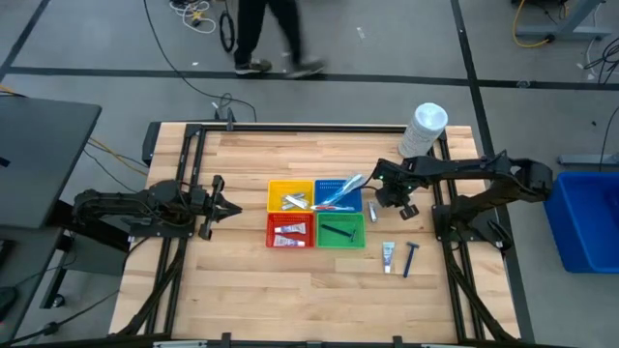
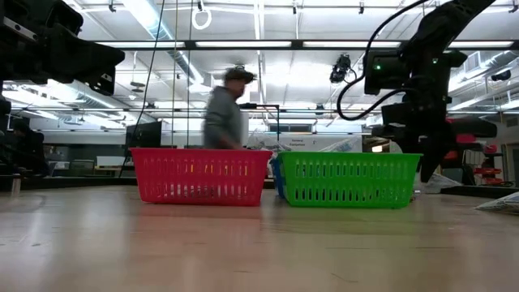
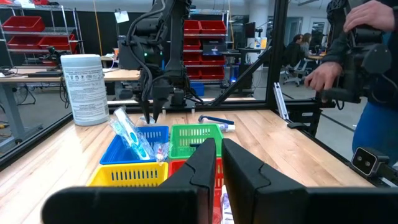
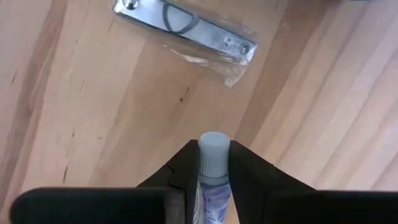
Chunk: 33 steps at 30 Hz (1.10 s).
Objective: Pick & Place Travel size toiletries
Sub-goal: Put the middle right toothpaste into the red bin
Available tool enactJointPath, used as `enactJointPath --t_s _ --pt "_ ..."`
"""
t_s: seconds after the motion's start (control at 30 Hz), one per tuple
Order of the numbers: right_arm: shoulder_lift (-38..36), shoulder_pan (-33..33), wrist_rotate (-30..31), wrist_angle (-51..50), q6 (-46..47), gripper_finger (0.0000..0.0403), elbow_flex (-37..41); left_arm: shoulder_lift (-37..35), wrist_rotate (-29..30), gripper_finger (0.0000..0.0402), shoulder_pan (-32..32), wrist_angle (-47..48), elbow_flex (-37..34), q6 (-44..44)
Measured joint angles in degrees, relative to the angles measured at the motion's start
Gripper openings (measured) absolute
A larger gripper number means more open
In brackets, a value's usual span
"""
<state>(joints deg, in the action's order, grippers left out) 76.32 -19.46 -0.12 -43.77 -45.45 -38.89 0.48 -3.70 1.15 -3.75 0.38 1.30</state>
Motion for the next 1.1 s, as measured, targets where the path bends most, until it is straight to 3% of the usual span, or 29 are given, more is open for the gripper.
enactJointPath --t_s 0.43,1.1 --pt "-2.6 0.0 1.4 -1.1 1.9 0.008 0.0 0.0 0.0 0.0032 0.0 0.0 0.0 0.0" --pt "-14.0 0.0 1.0 -2.5 6.2 0.008 0.0 0.0 0.0 0.0032 0.0 0.0 0.0 0.0"
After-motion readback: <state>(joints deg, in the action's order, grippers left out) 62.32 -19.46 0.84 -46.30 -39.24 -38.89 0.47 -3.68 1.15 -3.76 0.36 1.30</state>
